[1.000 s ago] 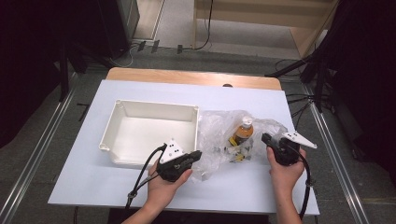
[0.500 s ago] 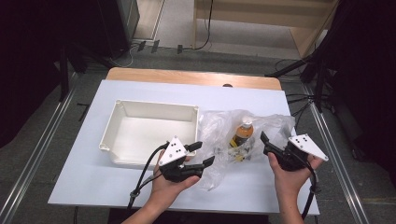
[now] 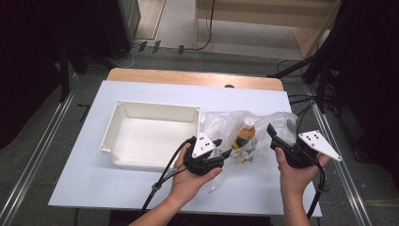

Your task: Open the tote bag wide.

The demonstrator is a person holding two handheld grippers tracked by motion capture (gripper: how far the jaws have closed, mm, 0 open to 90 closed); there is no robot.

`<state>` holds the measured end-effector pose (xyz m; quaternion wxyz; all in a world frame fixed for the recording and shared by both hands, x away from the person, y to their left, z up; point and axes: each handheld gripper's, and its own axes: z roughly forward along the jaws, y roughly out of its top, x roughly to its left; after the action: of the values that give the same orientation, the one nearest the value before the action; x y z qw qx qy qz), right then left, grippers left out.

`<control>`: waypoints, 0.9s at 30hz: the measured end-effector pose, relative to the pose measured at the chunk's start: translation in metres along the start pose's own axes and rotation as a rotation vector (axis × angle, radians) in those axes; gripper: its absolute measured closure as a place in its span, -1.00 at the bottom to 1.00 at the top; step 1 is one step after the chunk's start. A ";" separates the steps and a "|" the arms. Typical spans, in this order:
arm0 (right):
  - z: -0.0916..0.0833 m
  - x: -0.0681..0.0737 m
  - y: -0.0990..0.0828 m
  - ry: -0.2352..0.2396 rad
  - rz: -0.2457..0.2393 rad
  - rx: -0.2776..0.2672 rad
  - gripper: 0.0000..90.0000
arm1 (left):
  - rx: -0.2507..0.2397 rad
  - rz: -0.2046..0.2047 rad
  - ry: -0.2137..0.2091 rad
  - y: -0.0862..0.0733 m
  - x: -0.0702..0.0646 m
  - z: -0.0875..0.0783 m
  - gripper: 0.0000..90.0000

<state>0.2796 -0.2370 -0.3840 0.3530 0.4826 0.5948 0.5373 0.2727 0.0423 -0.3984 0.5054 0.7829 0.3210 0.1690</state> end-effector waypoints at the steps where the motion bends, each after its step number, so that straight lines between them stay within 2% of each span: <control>1: 0.001 0.000 0.001 0.022 0.006 -0.004 -0.10 | 0.005 0.004 0.012 0.001 0.000 0.002 0.50; 3: 0.003 -0.001 0.002 0.064 0.001 -0.004 0.02 | 0.018 -0.007 0.027 0.002 0.001 0.006 0.73; 6: 0.005 0.000 0.004 0.078 0.002 -0.014 0.37 | 0.031 -0.029 0.049 0.002 0.004 0.011 1.00; 9: 0.013 -0.004 0.002 0.111 0.023 0.003 0.74 | 0.055 -0.050 0.064 0.000 0.006 0.016 1.00; 13: 0.031 -0.006 -0.011 0.137 0.030 0.069 0.95 | 0.107 -0.065 0.089 -0.007 0.006 0.025 1.00; 17: 0.050 -0.008 -0.035 0.119 0.037 0.202 0.99 | 0.162 -0.051 0.100 -0.017 -0.001 0.035 1.00; 21: 0.058 -0.013 -0.056 0.094 0.046 0.302 0.99 | 0.184 -0.039 0.107 -0.028 -0.009 0.041 1.00; 23: 0.057 -0.016 -0.060 0.103 0.054 0.319 0.98 | 0.187 -0.020 0.113 -0.033 -0.013 0.042 1.00; 24: 0.055 -0.017 -0.060 0.113 0.055 0.314 0.91 | 0.185 -0.020 0.115 -0.035 -0.015 0.042 1.00; 26: 0.050 -0.018 -0.058 0.151 0.061 0.282 0.63 | 0.185 -0.017 0.115 -0.039 -0.016 0.042 1.00; 27: 0.046 -0.017 -0.056 0.164 0.048 0.263 0.48 | 0.179 -0.021 0.115 -0.041 -0.016 0.042 1.00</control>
<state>0.3168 -0.2368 -0.4486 0.2240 0.4932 0.6751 0.5008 0.2716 0.0144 -0.4523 0.4159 0.8106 0.3714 0.1789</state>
